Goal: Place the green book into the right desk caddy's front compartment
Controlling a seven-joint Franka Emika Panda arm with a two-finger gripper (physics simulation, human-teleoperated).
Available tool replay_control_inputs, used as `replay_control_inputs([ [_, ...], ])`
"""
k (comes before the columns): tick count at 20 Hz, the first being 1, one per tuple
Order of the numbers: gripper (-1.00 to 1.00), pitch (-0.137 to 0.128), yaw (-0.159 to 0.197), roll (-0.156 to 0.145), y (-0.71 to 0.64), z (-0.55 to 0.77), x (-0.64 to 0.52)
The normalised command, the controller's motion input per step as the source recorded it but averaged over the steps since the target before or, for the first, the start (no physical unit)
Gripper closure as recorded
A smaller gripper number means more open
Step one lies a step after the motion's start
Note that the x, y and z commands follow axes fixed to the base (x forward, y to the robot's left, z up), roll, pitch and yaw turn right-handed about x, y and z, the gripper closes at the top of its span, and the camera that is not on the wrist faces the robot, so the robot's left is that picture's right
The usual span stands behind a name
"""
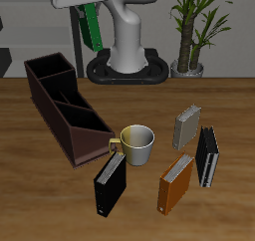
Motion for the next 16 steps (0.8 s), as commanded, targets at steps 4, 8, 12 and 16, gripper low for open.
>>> replay_control_inputs([
  [4,1.0,-0.025,0.018,-0.067,-0.26,0.16,-0.2],
  [8,1.0,-0.067,0.033,-0.027,-0.17,0.24,-0.07],
  [12,1.0,-0.018,0.035,-0.012,-0.16,0.0,0.07],
  [16,1.0,-0.008,0.017,-0.035,-0.24,-0.03,0.15],
])
